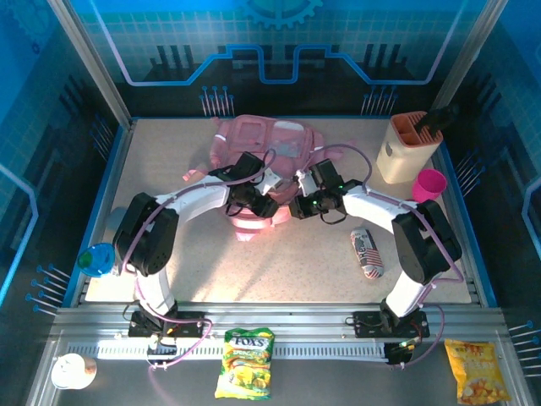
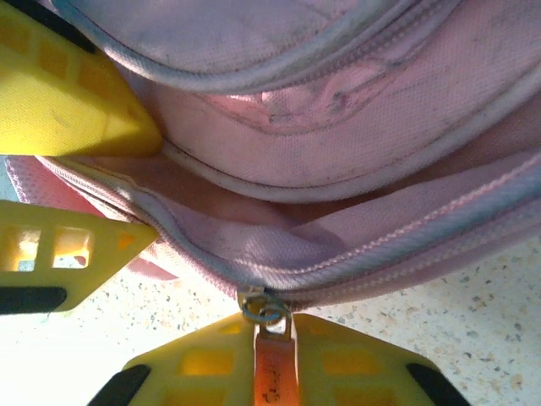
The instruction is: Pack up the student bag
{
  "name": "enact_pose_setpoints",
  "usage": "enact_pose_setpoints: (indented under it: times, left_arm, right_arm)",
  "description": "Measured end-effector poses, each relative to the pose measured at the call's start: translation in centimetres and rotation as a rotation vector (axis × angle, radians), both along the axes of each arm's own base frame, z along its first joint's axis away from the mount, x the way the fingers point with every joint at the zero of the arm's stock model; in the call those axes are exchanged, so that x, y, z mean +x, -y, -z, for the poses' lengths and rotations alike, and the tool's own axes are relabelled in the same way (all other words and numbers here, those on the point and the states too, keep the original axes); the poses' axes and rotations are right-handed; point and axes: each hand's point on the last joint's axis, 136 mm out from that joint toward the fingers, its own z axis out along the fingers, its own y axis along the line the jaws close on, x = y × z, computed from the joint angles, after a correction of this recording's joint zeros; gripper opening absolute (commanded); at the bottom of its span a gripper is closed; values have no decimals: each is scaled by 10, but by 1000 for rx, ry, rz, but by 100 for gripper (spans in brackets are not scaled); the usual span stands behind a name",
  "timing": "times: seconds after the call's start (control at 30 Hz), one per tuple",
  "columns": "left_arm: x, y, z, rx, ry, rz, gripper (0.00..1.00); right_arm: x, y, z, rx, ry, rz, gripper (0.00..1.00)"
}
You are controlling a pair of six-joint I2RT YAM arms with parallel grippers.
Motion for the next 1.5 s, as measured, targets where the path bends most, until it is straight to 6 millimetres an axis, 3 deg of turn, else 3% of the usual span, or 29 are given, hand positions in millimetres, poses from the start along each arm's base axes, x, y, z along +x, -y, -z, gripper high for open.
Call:
enact_pose_setpoints:
  times: [0.1,0.27,0.43,0.57,0.7,0.87,1.07,1.2,1.37,1.5]
  left_arm:
    - [-3,2,1,-5,-15,15,15]
    - [-7,3,0,-9,-28,38,1]
    - [-10,4,-5,-22,-35,49,0]
    - [-12,6,-12,-37,-35,56,0]
    - [-11,9,-17,-53,-34,61,0]
    - [-13,10,-17,-63,-43,61,0]
    - [-12,9,-26,-93,-46,47,0]
    - [-12,7,-35,-118,-26,42,0]
    - [-12,4,-36,-133,-22,37,0]
    - [-13,4,-36,-141,-24,39,0]
  right_arm:
    - [4,6,0,2,-11,43,35]
    - [17,28,-4,-48,15,147,43]
    - [18,32,-9,-87,58,147,53]
    - [10,18,-12,-110,95,87,56]
    - [0,2,-12,-118,116,32,53]
    - [-3,-8,-9,-133,131,12,42]
    - [7,-3,6,-186,134,59,29]
    - [14,-1,5,-194,158,81,18]
    - [15,0,5,-206,169,90,16]
    - [16,1,5,-217,179,86,27]
